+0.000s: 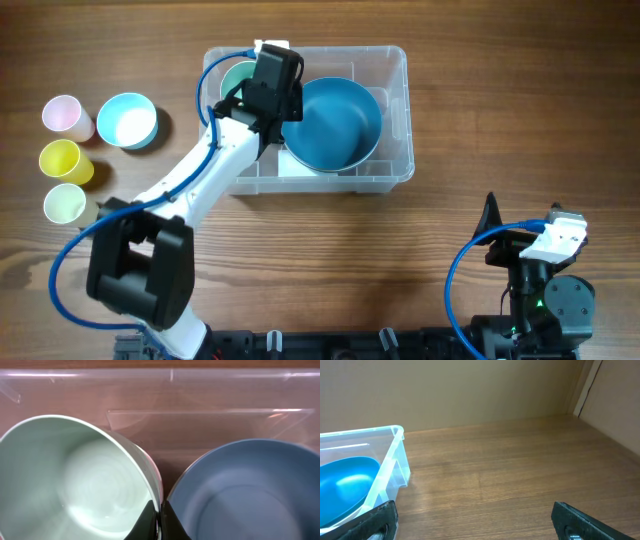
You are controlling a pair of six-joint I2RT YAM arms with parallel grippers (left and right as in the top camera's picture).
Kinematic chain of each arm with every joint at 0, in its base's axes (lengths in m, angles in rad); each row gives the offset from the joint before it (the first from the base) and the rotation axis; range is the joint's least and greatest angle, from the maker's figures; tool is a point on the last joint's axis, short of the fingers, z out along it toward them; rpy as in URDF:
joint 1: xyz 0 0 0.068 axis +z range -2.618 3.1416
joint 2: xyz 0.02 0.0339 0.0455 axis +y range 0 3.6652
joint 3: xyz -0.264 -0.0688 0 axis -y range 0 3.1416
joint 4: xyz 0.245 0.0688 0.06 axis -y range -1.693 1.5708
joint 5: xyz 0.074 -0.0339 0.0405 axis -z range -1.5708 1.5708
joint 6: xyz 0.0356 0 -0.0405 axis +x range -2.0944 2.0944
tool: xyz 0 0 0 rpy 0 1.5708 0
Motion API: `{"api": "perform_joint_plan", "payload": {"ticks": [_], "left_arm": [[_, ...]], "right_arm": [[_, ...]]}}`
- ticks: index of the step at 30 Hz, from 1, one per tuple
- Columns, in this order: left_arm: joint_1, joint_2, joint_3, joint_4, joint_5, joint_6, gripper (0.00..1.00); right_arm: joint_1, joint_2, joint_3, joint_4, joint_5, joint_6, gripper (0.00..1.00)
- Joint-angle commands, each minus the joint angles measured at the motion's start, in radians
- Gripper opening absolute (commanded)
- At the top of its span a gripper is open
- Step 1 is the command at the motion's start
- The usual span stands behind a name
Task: Pack container
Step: 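Lift the mint green bowl and stack it onto the pink bowl, then move the left gripper to the light blue bowl and grasp its rim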
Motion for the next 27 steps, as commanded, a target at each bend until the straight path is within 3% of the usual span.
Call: {"api": "perform_joint_plan", "payload": {"ticks": [1, 2, 4, 16, 19, 21, 27], "left_arm": [[0.003, 0.008, 0.014, 0.007, -0.031, 0.029, 0.27], [0.003, 0.008, 0.015, 0.011, -0.032, 0.03, 0.34], [0.003, 0.007, 0.018, 0.016, -0.031, 0.041, 0.59], [0.077, -0.192, 0.225, -0.261, -0.092, 0.046, 0.64], [0.152, -0.253, 0.225, -0.308, -0.092, 0.011, 0.66], [0.272, -0.286, 0.225, -0.366, -0.079, -0.079, 0.64], [0.452, -0.242, 0.223, -0.431, 0.045, -0.089, 0.71]], "right_arm": [[0.005, -0.003, 0.008, 0.002, 0.013, -0.01, 1.0], [0.005, -0.003, 0.008, 0.002, 0.013, -0.01, 1.0], [0.005, -0.003, 0.008, 0.002, 0.013, -0.01, 1.0], [0.005, -0.003, 0.008, 0.003, 0.013, -0.01, 1.0], [0.005, -0.003, 0.008, 0.002, 0.013, -0.01, 1.0], [0.005, -0.003, 0.008, 0.002, 0.013, -0.01, 1.0], [0.005, -0.003, 0.008, 0.002, 0.013, -0.01, 1.0]]}}
